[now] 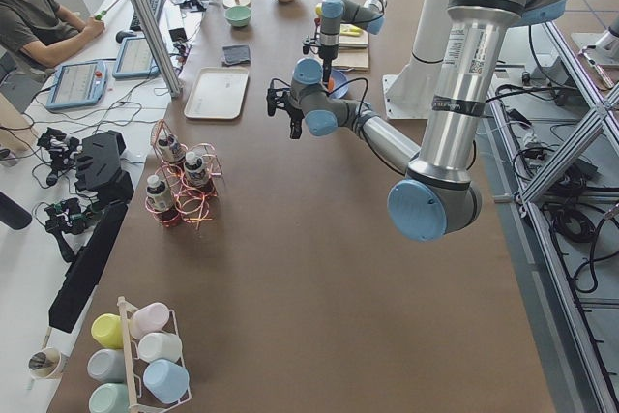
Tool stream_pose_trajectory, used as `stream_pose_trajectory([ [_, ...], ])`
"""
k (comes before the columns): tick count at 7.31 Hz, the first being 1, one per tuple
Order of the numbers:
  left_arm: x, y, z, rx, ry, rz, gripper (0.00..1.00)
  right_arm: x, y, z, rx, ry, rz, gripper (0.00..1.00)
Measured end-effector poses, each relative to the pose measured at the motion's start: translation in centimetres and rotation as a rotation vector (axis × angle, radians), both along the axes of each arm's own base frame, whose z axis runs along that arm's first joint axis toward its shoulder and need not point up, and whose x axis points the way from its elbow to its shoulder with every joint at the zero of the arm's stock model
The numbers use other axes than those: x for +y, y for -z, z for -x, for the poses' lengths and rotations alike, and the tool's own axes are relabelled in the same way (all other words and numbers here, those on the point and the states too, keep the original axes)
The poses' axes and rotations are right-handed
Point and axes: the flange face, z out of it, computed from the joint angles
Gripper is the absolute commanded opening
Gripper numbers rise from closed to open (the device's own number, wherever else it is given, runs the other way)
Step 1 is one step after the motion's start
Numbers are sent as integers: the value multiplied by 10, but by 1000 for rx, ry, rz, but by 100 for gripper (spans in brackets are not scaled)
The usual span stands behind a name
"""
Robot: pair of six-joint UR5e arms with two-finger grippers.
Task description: Pick orange to plate
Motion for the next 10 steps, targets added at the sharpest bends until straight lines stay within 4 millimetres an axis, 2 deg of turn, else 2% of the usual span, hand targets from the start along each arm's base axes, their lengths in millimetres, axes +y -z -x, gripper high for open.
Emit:
stream_pose_trajectory([
  [3, 0, 0, 1, -2, 4, 1, 85, 2, 1, -1, -9, 4, -7, 100],
  [4, -1, -4, 3, -14, 5, 6, 85, -9, -1, -19, -18, -3, -3, 100],
  [5, -8, -16, 13, -66, -7, -3, 85, -39, -12, -65, -29, -3, 0, 100],
  [6, -23, -36, 42, -152, -45, -40, 85, -81, -37, -135, -36, 17, -14, 100],
  [7, -45, -64, 96, -226, -101, -80, 85, -117, -76, -212, -27, 47, -50, 100],
  [8, -66, -99, 163, -259, -155, -113, 86, -143, -124, -286, 1, 86, -108, 100],
  [9, -82, -142, 236, -253, -201, -137, 91, -161, -180, -360, 46, 133, -171, 100],
  [10, -85, -194, 303, -229, -233, -156, 94, -168, -238, -433, 91, 183, -222, 100],
])
